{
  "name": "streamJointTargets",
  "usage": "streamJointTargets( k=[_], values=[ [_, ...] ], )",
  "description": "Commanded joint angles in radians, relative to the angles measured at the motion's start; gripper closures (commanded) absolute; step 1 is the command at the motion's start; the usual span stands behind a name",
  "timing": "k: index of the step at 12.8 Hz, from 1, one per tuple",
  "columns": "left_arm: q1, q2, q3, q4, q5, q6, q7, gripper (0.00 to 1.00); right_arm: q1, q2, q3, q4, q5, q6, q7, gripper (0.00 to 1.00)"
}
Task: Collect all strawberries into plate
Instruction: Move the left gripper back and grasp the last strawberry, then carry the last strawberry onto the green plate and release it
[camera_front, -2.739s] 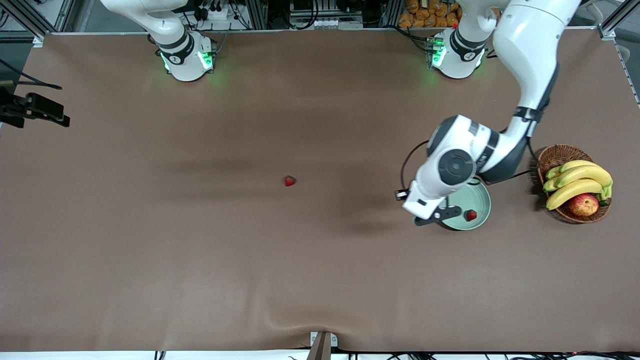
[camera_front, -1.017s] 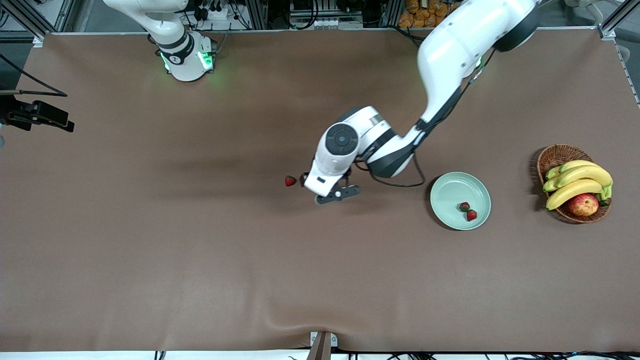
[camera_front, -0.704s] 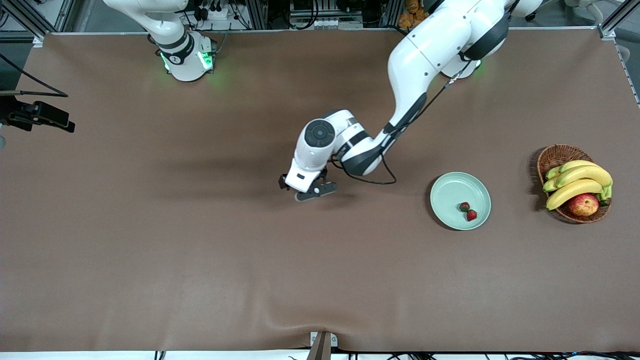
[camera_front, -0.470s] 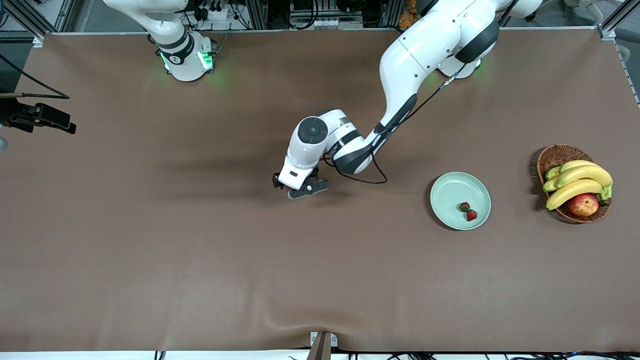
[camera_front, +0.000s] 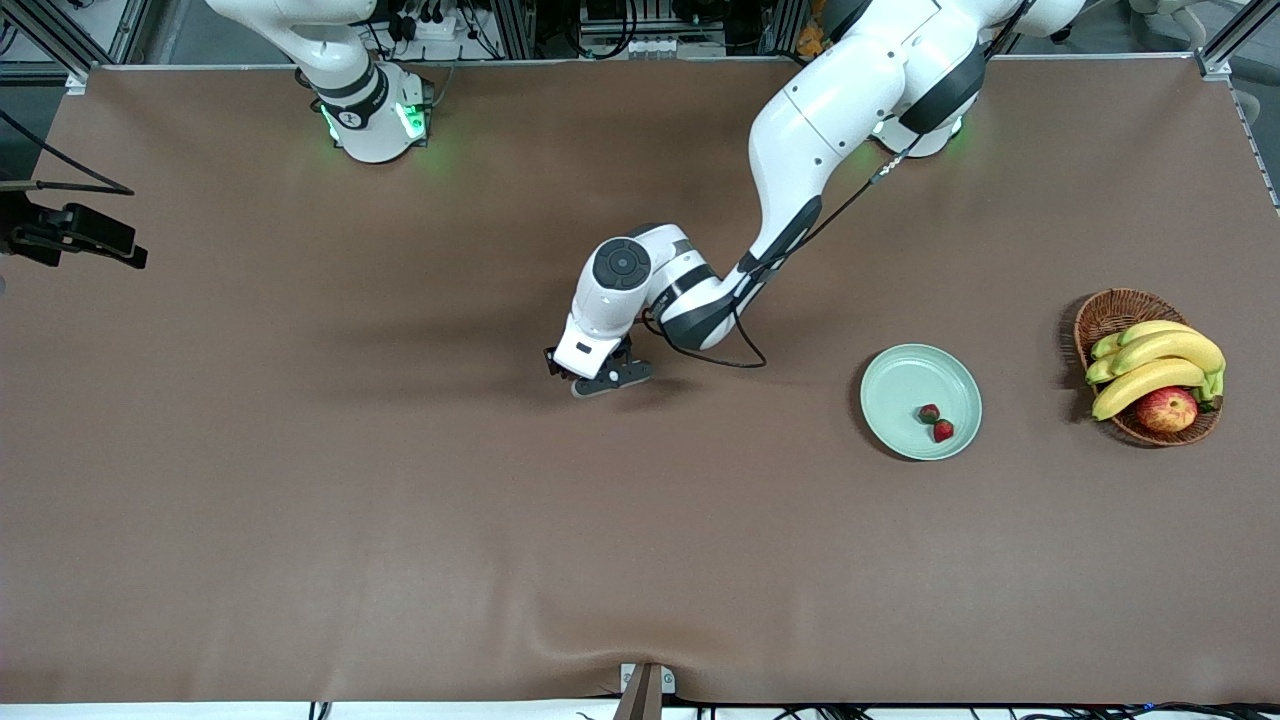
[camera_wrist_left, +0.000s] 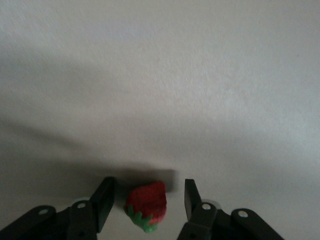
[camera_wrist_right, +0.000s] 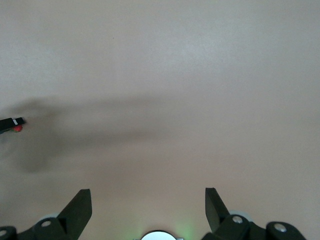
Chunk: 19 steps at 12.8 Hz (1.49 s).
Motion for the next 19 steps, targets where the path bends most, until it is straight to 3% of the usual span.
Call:
streamJointTargets(
  k=[1, 3, 4, 7, 9, 13, 17, 19],
  values=[
    [-0.026, 0.012, 0.012, 0.022, -0.017, 0.002, -0.009, 0.59, -0.004, 0.020, -0.002, 0.029, -0.007, -0.017, 0.004, 0.00],
    [-0.018, 0.003, 0.014, 0.015, -0.005, -0.004, 0.003, 0.95, -0.010, 0.021, -0.003, 0.029, -0.017, -0.012, 0.003, 0.00],
    [-0.011, -0.006, 0.014, 0.009, -0.005, -0.015, 0.003, 1.00, -0.012, 0.023, -0.005, 0.029, -0.017, -0.012, 0.003, 0.00],
    [0.069, -0.119, 0.006, -0.031, -0.002, -0.220, 0.009, 1.00, -0.007, 0.021, -0.005, 0.031, -0.014, -0.012, 0.004, 0.00],
    [0.202, -0.283, -0.040, -0.199, -0.008, -0.260, 0.049, 1.00, -0.009, 0.021, -0.005, 0.032, -0.017, -0.007, 0.007, 0.00],
    [0.616, -0.569, -0.195, -0.577, -0.010, -0.271, 0.356, 1.00, -0.007, 0.020, -0.005, 0.066, -0.017, -0.006, 0.011, 0.00],
    [0.863, -0.548, -0.190, -0.660, 0.012, -0.305, 0.671, 1.00, -0.004, 0.017, -0.003, 0.066, -0.018, -0.007, 0.011, 0.00],
    [0.978, -0.507, -0.190, -0.668, 0.105, -0.305, 0.777, 0.95, -0.003, 0.015, -0.002, 0.067, -0.024, -0.010, 0.011, 0.00]
  ],
)
